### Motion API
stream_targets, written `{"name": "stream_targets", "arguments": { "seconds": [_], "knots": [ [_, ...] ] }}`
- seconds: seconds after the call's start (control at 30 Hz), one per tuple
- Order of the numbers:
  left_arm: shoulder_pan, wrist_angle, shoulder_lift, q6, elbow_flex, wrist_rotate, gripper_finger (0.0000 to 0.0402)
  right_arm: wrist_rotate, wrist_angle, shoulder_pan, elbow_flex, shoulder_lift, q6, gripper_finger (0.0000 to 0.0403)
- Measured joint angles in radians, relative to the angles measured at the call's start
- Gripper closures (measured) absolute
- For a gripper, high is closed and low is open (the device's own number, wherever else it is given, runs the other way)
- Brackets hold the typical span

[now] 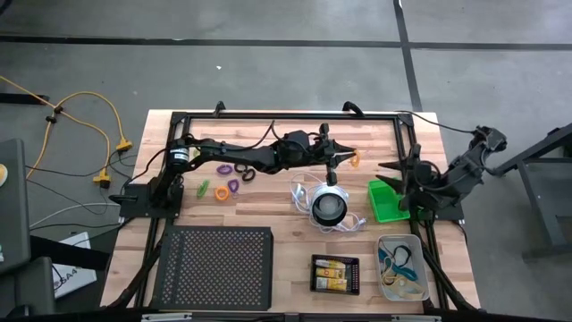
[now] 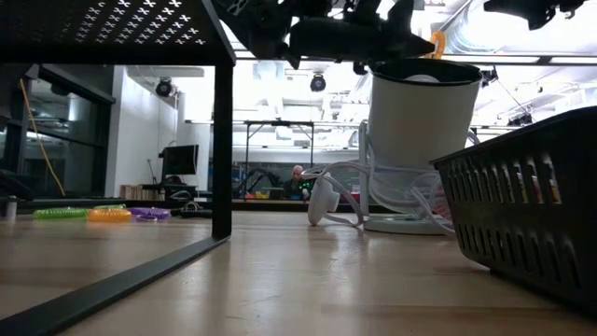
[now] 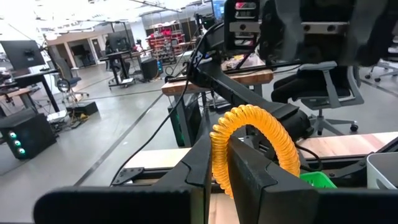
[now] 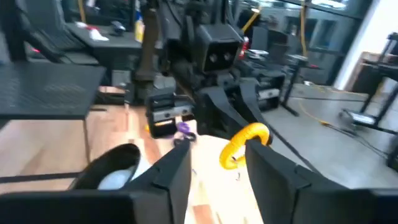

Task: Pick & Place Office Desk Supplies
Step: Put the top orange spring keychain into the green bin

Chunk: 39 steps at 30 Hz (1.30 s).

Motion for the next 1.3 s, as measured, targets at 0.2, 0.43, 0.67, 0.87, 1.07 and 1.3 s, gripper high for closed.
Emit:
{"name": "stream_targets", "arguments": {
  "seconds": [0.2,0.43,0.67,0.87,1.07,1.3],
  "knots": [
    [-0.010,0.008,0.000,0.015,0.000,0.000,0.0367,0.012,0.001,0.000,0.000,0.068,0.084,0.0226],
    [-0.035,0.059,0.000,0.046,0.000,0.000,0.0367,0.015,0.028,-0.006,0.000,0.139,0.132,0.0221],
    [-0.060,0.081,0.000,0.087,0.000,0.000,0.0367,-0.008,0.086,-0.076,0.000,0.209,0.129,0.0225],
    [-0.068,0.089,0.000,0.115,0.000,0.000,0.0367,-0.105,0.142,-0.148,0.000,0.264,0.120,0.0225],
    [-0.069,0.089,0.000,0.115,0.000,0.000,0.0367,-0.167,0.210,-0.198,0.000,0.309,0.075,0.0226],
    [-0.069,0.089,0.000,0.115,0.000,0.000,0.0367,-0.222,0.251,-0.242,0.000,0.336,0.051,0.0226]
  ]
}}
